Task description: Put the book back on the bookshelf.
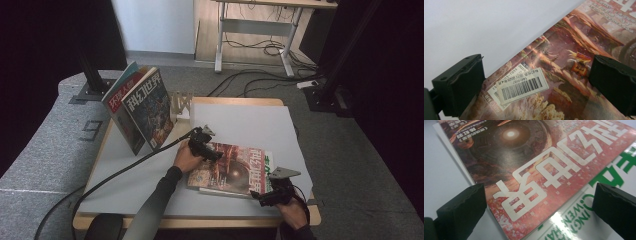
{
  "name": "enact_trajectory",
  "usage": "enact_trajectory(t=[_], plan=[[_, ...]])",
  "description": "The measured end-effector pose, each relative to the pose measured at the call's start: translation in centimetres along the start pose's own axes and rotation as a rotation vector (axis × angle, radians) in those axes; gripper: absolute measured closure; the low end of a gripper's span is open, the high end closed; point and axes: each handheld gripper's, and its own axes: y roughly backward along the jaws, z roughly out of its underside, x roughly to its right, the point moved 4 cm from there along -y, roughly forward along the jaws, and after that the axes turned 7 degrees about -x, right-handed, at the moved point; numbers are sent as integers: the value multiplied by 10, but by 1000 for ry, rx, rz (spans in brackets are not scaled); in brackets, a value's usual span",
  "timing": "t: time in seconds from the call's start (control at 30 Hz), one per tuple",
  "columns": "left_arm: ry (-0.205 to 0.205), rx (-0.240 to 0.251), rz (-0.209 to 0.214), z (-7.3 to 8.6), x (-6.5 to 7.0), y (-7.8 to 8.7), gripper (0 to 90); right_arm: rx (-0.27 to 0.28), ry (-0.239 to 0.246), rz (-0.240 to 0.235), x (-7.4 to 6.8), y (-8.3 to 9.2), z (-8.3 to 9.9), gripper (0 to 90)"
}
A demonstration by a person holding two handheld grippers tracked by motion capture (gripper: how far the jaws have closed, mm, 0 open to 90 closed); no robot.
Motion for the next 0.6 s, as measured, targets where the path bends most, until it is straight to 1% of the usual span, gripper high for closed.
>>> enact_trajectory(t=[0.07, 0.17, 0.4, 0.47, 0.6], plan=[[14, 1, 8, 0, -2, -1, 4, 0, -3, 8, 2, 0, 0, 0], [18, -3, 15, 0, -2, -1, 1, 1, -8, 16, 5, 1, 0, 0], [2, -40, 15, 4, 1, 4, 0, 1, -27, 41, 14, 3, 2, 0], [4, -36, 14, 7, 2, 6, 0, 2, -29, 48, 17, 4, 3, 0], [-4, -41, 18, 14, 4, 12, 0, 4, -53, 54, 23, 4, 4, 0]])
